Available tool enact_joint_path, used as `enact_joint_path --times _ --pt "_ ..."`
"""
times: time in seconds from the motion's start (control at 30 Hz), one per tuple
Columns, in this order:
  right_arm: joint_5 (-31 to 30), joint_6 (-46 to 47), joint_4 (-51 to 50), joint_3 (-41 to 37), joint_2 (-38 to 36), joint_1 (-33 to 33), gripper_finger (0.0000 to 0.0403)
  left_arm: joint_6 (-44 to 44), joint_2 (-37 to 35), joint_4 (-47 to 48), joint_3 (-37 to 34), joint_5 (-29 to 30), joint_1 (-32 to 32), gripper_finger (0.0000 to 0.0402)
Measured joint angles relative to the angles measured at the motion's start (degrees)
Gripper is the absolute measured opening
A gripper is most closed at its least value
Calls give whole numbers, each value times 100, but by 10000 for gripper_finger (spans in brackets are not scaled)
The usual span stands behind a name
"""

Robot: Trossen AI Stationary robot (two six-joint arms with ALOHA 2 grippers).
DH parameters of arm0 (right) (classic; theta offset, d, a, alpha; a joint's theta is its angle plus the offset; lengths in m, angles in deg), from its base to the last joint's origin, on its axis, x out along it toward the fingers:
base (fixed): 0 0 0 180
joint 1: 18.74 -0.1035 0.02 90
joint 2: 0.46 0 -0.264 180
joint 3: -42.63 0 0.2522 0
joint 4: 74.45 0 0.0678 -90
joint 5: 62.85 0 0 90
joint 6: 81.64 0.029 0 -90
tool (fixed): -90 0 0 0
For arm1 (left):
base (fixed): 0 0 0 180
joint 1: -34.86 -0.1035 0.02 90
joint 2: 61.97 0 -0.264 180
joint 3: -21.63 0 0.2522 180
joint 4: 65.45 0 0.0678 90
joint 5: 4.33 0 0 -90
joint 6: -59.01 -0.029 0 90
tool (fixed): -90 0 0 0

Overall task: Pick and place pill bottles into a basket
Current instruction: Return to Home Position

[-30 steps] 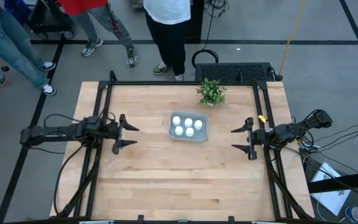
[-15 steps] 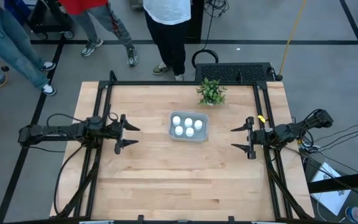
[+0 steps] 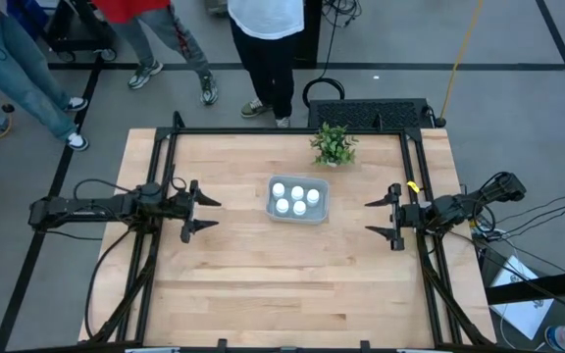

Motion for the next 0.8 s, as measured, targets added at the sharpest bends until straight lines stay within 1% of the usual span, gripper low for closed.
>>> enact_joint_path --times 0.37,0.6,0.8 --pt "0 0 14 0 0 -2 283 1 0 -3 -2 2 0 280" --pt "2 2 18 0 0 -2 283 2 0 -5 -2 2 0 286" --pt "2 2 18 0 0 -2 283 3 0 -5 -2 2 0 279"
